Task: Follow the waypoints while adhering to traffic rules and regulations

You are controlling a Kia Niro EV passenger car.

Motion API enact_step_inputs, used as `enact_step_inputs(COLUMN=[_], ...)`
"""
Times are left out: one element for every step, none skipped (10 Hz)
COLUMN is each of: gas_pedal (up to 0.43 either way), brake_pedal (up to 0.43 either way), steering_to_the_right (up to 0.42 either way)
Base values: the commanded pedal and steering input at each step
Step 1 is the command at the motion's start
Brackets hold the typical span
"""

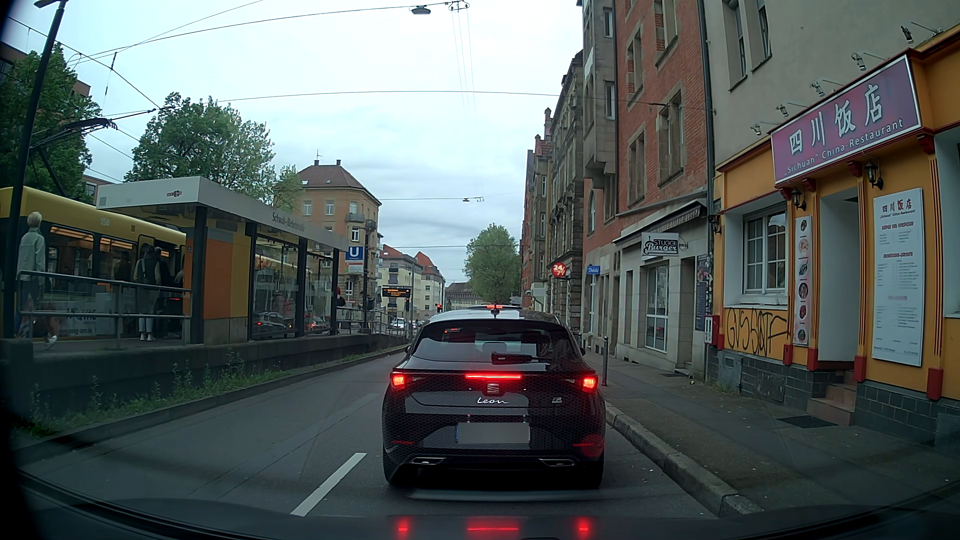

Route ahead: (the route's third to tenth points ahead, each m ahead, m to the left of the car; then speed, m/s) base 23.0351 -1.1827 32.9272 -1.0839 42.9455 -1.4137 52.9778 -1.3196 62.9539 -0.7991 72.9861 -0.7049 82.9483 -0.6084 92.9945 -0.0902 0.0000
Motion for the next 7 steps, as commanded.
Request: enact_step_inputs(gas_pedal=[0.0, 0.0, 0.0, 0.0, 0.0, 0.0, 0.0], brake_pedal=[0.305, 0.305, 0.305, 0.305, 0.305, 0.305, 0.311], steering_to_the_right=[-0.037, -0.037, -0.037, -0.037, -0.037, -0.037, -0.037])
